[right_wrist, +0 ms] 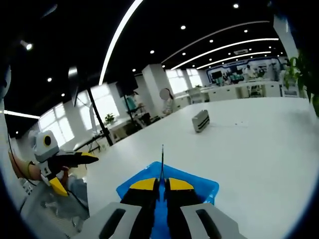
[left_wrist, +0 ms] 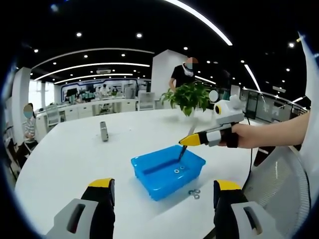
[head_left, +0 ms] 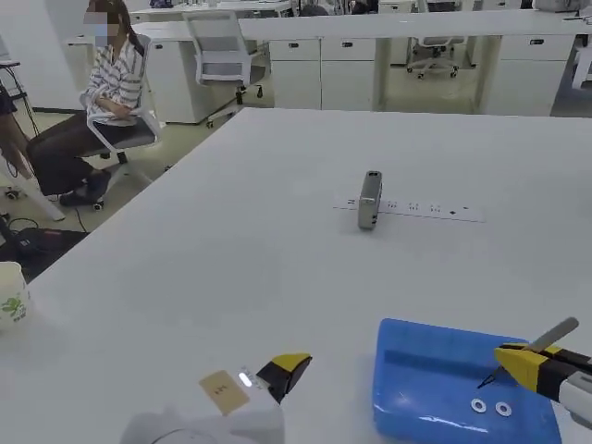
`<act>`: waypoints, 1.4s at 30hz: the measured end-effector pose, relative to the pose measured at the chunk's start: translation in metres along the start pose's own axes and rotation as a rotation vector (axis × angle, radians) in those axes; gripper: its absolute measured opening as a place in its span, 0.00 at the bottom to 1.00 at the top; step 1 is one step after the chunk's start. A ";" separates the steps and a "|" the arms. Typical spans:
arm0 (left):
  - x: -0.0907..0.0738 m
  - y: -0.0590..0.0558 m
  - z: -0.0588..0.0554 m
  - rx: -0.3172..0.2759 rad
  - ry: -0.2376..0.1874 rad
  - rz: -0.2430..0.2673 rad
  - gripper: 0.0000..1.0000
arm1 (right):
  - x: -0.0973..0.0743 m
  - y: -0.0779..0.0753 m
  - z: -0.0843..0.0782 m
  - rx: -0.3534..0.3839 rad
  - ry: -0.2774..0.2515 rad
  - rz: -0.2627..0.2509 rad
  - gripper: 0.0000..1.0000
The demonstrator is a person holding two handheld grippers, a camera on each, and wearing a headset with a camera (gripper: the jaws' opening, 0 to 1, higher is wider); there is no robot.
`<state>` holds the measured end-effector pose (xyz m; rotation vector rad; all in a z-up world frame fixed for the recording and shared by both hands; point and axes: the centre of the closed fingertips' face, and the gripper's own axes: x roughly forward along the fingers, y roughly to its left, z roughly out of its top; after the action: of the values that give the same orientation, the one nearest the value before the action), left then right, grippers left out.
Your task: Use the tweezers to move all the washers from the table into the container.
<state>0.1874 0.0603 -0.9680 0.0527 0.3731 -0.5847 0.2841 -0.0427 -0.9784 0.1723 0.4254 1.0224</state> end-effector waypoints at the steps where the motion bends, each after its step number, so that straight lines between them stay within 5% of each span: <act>1: 0.000 0.000 0.000 0.001 0.002 -0.001 0.82 | -0.002 0.003 0.002 0.006 -0.009 0.010 0.04; 12: 0.000 -0.001 -0.001 0.008 0.006 -0.003 0.82 | -0.018 0.030 -0.004 -0.005 -0.003 0.079 0.04; 25: 0.000 -0.001 -0.001 0.013 0.010 -0.003 0.82 | -0.019 0.051 -0.037 -0.011 0.093 0.144 0.04; 42: 0.000 -0.001 -0.003 0.020 0.023 -0.003 0.81 | -0.015 0.054 -0.069 -0.087 0.228 0.161 0.04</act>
<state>0.1862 0.0600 -0.9713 0.0777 0.3895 -0.5908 0.2062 -0.0313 -1.0191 0.0120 0.5796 1.2226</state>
